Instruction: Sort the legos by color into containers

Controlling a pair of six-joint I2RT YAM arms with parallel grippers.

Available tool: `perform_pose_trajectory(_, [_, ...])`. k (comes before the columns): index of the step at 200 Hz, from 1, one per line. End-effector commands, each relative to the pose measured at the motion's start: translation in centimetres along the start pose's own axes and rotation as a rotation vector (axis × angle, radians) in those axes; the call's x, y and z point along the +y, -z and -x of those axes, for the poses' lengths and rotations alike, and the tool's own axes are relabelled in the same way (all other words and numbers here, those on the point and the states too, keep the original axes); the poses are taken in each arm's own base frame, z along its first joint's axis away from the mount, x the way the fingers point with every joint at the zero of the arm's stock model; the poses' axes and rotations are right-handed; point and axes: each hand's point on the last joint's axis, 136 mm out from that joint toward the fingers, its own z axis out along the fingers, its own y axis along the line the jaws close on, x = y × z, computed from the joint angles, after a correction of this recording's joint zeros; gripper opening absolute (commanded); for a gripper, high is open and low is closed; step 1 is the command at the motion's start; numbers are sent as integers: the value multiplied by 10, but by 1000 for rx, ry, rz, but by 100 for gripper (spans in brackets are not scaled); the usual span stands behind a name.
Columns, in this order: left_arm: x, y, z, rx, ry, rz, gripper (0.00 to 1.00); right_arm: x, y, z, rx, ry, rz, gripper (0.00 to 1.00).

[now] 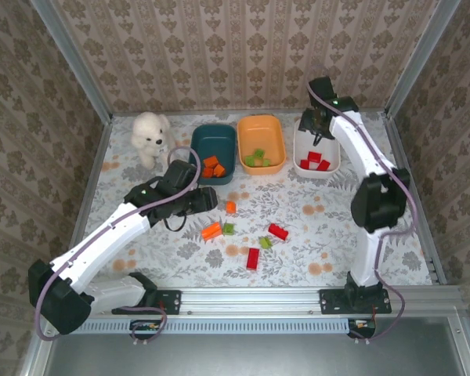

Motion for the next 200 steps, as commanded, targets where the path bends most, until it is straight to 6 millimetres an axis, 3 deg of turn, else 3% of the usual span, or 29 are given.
perform_pose_trajectory(1, [33, -2, -20, 49, 280, 102, 68, 59, 62, -14, -93, 111, 247, 67])
perform_pose_trajectory(19, [33, -14, -24, 31, 521, 56, 67, 89, 88, -61, -67, 188, 409, 67])
perform_pose_trajectory(40, [41, -34, -44, 60, 843, 79, 68, 107, 115, -123, -16, 250, 580, 69])
perform_pose_trajectory(62, [44, -53, -63, 50, 1099, 110, 70, 102, 136, -180, 59, 306, 632, 69])
perform_pose_trajectory(84, [50, -57, -60, -47, 1249, 172, 79, 88, 150, -215, 110, 333, 632, 69])
perform_pose_trajectory(117, [45, -79, -64, -91, 1473, 190, 81, 73, 165, -229, 113, 345, 632, 69])
perform_pose_trajectory(149, [39, -95, -73, -88, 1551, 242, 81, 63, 174, -226, 89, 374, 622, 69])
perform_pose_trajectory(200, [27, -117, -62, -158, 1619, 216, 81, 54, 181, -230, 92, 402, 620, 70])
